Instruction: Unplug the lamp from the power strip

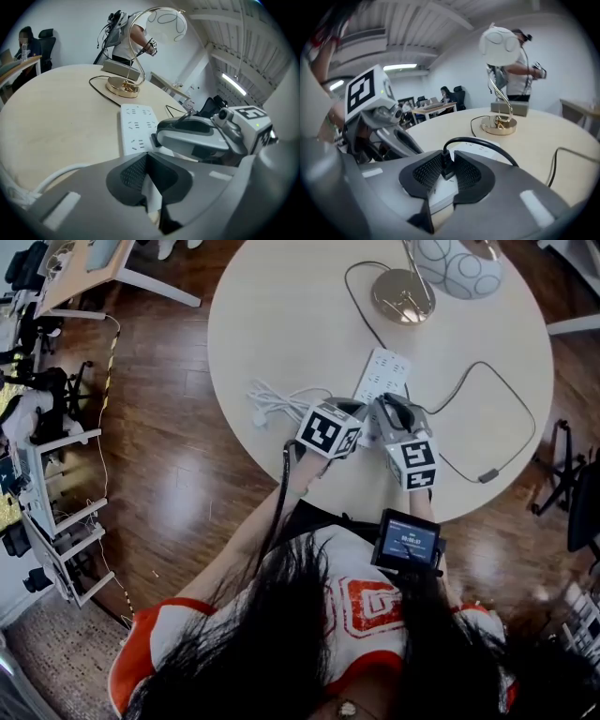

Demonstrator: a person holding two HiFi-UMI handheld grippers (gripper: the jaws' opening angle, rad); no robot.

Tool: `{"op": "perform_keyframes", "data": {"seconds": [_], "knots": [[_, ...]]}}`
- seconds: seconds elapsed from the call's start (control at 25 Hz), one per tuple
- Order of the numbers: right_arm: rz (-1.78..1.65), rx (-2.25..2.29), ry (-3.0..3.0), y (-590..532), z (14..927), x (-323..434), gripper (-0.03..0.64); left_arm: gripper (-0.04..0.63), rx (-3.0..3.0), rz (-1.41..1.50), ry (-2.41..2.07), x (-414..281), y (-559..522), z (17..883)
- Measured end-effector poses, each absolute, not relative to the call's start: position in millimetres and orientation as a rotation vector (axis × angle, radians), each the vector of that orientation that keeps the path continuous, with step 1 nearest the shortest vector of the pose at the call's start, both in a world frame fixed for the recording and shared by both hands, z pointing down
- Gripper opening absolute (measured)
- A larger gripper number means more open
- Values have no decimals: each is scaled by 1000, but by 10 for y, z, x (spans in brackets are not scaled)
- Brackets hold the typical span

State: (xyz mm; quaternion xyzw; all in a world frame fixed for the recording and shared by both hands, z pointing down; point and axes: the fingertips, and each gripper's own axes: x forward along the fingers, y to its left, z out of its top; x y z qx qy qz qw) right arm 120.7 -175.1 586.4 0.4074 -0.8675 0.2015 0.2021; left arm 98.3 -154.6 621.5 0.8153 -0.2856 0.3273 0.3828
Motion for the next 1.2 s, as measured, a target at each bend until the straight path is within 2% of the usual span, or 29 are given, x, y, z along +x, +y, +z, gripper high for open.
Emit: {"op": "perform_keyframes", "data": {"seconds": [0.08, 0.28, 0.56, 0.72, 0.8, 0.88, 1.04, 1.2], "knots": [[682, 1198, -2446, -1754, 5863, 1263, 78, 0, 2090, 849, -722, 1001, -1541, 6206], [632, 1207, -2433, -1721, 5802, 1284, 75, 0, 2115, 875, -710, 1034, -1520, 6180], [1056, 1367, -2495, -1696, 5825, 1459, 86, 0, 2178, 950, -720, 1123, -1480, 6161], [962, 1362, -2741, -1781, 5249, 1401, 57, 0, 2194, 950, -722, 1143, -1499, 6156], [774, 1344, -2740, -1920, 5019, 1335, 60, 0, 2191, 928, -724, 1110, -1538, 6165], [661, 1324, -2613, -1979, 5166, 1383, 61, 0, 2173, 913, -726, 1080, -1542, 6173], [819, 1390, -2475, -1941, 5464, 1655, 63, 0, 2171, 920, -718, 1063, -1558, 6210], [764, 1343, -2300, -1814, 5734, 1706, 63, 0, 2178, 909, -706, 1021, -1604, 6252]]}}
